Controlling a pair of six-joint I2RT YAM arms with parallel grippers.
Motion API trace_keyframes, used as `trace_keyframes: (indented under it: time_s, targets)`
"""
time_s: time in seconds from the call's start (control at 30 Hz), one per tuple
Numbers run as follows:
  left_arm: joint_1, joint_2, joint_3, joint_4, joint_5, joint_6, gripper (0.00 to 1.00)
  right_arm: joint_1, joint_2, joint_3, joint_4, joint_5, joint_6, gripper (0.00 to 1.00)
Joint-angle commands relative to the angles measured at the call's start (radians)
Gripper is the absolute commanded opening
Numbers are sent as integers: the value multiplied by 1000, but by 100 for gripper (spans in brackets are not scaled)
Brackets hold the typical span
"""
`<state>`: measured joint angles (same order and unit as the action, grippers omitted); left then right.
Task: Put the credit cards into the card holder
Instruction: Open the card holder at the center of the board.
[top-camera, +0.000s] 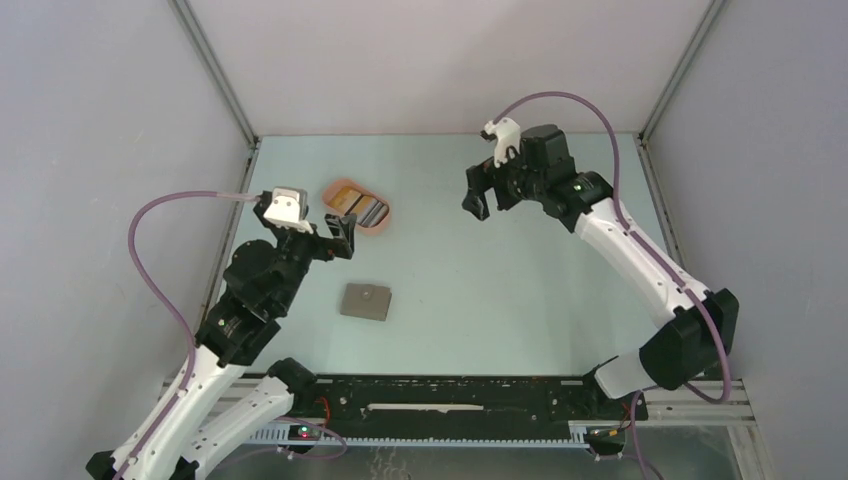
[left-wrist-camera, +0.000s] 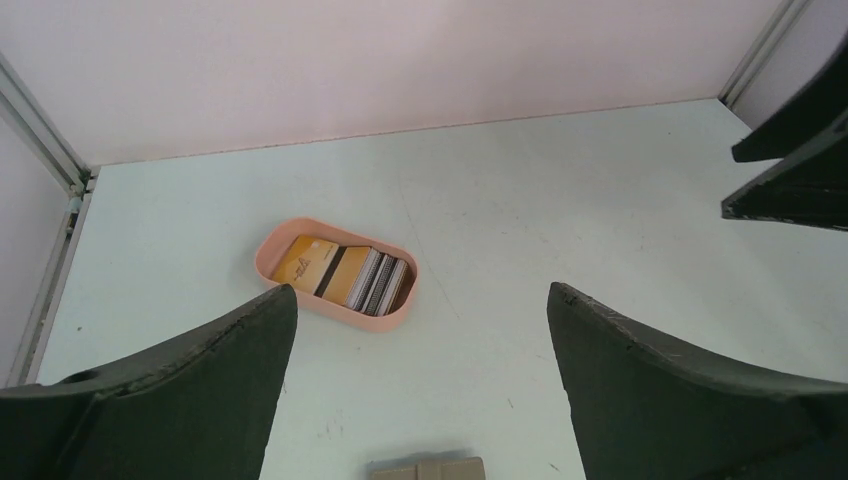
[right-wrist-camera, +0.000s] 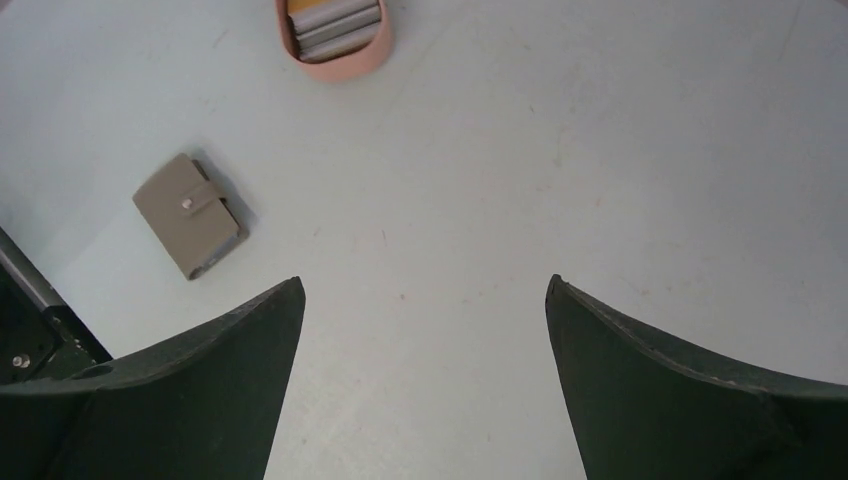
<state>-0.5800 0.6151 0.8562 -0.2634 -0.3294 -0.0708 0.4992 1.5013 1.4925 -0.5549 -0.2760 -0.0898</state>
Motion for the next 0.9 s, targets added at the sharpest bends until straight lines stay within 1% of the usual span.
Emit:
trace_keyframes:
  time_s: [0.0, 0.03, 0.1, 0.17, 0.23, 0.3, 0.37, 0.4, 0.47, 0.53, 0.63, 0.73, 0.87]
  targets:
    - [5, 11, -30, 34, 5, 8, 100, -28, -130, -100, 108, -2, -24, 100]
    - [6, 17, -31, 36, 8, 8, 100, -40, -156, -123, 115, -24, -28, 100]
    - [6, 27, -32, 35, 18, 8, 100, -79, -203, -177, 135, -117, -25, 100]
    - [7, 46, -30, 35, 34, 7, 100, -116, -242, -235, 161, -269, -36, 100]
    - [8, 72, -32, 36, 60, -4, 100, -140, -283, -310, 209, -381, -48, 100]
    - [9, 104, -26, 33, 76, -61, 100, -148, -322, -400, 267, -466, -68, 100]
    - [16, 137, -22, 16, 128, -160, 100, -149, -355, -461, 299, -545, -109, 100]
    - [17, 149, -24, 7, 172, -218, 100, -149, -368, -476, 291, -571, -130, 100]
    - [17, 159, -43, -6, 217, -325, 100, -149, -378, -487, 277, -607, -136, 100]
    - [17, 141, -88, -2, 218, -416, 100, -149, -375, -488, 265, -628, -142, 100]
    - [17, 77, -209, 63, 163, -516, 100, -148, -357, -488, 260, -648, -136, 100]
    - [20, 19, -342, 117, 84, -571, 100, -148, -331, -487, 250, -676, -121, 100]
    - [53, -4, -464, 175, 10, -592, 94, -146, -294, -468, 212, -682, -128, 100]
